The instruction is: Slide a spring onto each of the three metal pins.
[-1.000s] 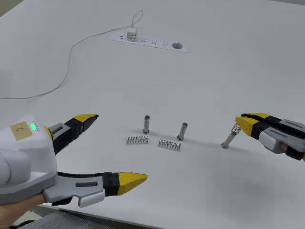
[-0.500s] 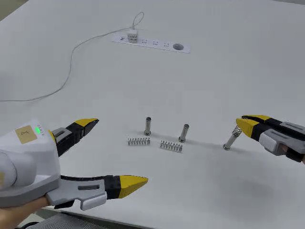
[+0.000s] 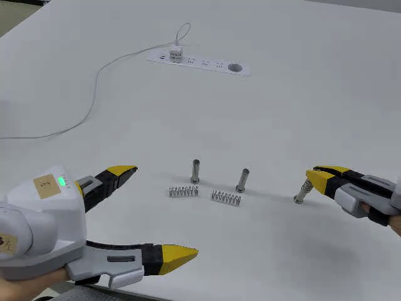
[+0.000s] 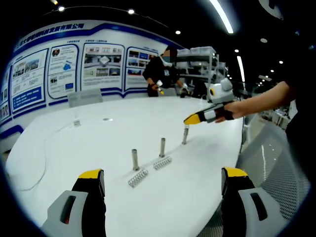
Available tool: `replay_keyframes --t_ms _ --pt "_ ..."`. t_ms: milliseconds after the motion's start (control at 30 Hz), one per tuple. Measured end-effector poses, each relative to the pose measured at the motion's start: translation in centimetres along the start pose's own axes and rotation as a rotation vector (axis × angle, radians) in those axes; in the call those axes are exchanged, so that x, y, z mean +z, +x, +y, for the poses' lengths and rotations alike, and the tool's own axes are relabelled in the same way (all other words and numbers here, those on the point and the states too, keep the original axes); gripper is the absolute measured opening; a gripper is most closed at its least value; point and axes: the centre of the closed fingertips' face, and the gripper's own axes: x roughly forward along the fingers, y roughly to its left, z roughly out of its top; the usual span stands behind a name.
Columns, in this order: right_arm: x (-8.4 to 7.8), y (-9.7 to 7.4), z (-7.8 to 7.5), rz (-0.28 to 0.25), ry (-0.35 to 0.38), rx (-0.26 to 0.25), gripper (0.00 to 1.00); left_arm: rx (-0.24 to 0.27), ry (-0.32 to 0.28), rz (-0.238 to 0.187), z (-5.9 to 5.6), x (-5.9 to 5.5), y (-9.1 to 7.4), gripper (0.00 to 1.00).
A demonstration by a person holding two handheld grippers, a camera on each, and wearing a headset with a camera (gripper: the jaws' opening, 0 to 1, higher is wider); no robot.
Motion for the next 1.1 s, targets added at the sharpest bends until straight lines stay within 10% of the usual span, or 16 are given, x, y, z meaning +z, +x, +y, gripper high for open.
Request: replay_keyframes --t_ms 1100 --pt "-2.7 1.7 0.5 0.088 -0.127 0.003 0.12 -0.025 0.012 0.031 -0.5 -0.8 0.3 1.0"
